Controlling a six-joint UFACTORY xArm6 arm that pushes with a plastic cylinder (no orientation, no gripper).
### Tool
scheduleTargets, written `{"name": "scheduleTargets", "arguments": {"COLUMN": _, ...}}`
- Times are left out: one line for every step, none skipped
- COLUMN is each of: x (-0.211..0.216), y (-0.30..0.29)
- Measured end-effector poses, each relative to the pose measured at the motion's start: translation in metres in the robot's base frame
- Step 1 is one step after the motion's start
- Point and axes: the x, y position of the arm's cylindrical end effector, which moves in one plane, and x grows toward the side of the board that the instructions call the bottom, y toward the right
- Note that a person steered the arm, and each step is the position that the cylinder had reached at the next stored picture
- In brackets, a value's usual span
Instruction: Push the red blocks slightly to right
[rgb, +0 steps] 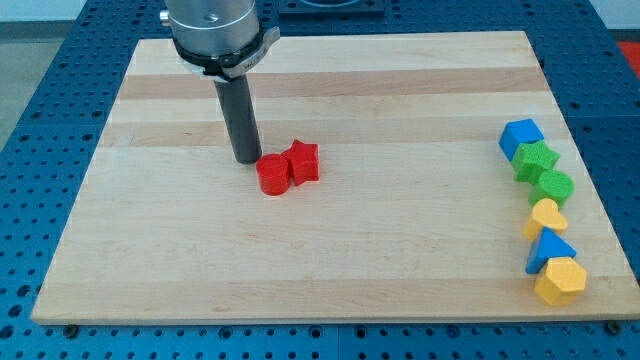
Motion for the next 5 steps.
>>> {"name": "scheduleTargets", "arguments": {"x": 0.001, "y": 0.000}}
{"name": "scheduleTargets", "arguments": {"x": 0.012, "y": 0.000}}
{"name": "scheduleTargets", "arguments": {"x": 0.018, "y": 0.000}}
{"name": "scheduleTargets", "arguments": {"x": 0.019, "y": 0.015}}
{"name": "scheduleTargets", "arguments": {"x": 0.019, "y": 0.034}}
